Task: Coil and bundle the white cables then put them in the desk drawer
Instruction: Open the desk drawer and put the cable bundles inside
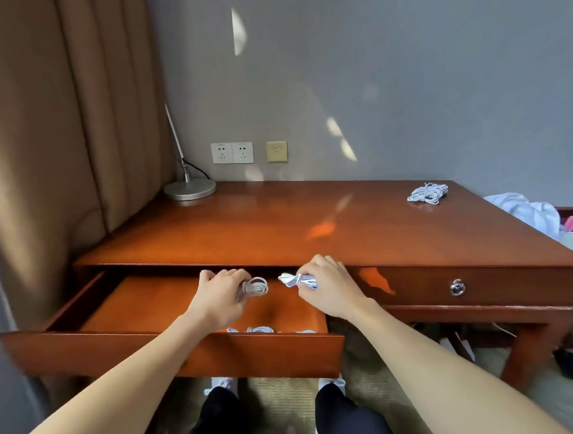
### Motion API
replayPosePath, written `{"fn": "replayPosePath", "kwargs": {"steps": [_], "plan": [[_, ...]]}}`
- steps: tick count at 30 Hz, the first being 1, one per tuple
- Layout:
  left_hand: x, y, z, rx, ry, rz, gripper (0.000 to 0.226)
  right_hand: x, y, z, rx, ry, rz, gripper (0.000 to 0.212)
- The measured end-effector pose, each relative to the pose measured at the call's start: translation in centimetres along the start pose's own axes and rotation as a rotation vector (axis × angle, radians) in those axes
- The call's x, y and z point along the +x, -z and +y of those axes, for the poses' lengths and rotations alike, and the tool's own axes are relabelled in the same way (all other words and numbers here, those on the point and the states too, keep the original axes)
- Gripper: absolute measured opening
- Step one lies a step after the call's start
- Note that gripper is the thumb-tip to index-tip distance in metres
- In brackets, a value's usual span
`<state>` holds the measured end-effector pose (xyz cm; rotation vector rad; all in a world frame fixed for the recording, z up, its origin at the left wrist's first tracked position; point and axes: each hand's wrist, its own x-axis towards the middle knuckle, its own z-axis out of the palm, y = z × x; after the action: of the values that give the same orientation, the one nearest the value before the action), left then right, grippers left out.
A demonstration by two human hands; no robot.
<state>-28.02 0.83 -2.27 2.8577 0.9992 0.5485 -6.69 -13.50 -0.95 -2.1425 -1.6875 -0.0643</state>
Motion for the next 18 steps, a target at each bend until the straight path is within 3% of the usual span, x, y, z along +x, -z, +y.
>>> {"fn": "replayPosePath", "kwargs": {"steps": [6,12,18], "plan": [[-0.4,-0.8,-0.7,-0.066,0.096,-0.104,0.024,-0.7,-2.0,-1.3,0.039,-0.039,-0.164,0.032],[0.2,-1.5,-1.1,-0.109,0.077,-0.190,0.046,-0.7,-3.0,-1.2,0.041,-0.076,-0.292,0.039],[0.3,-1.9,-1.4,-0.183,0.036,-0.269,0.022,-0.7,-3.8,-1.0,0.079,-0.094,-0.346,0.035]]}}
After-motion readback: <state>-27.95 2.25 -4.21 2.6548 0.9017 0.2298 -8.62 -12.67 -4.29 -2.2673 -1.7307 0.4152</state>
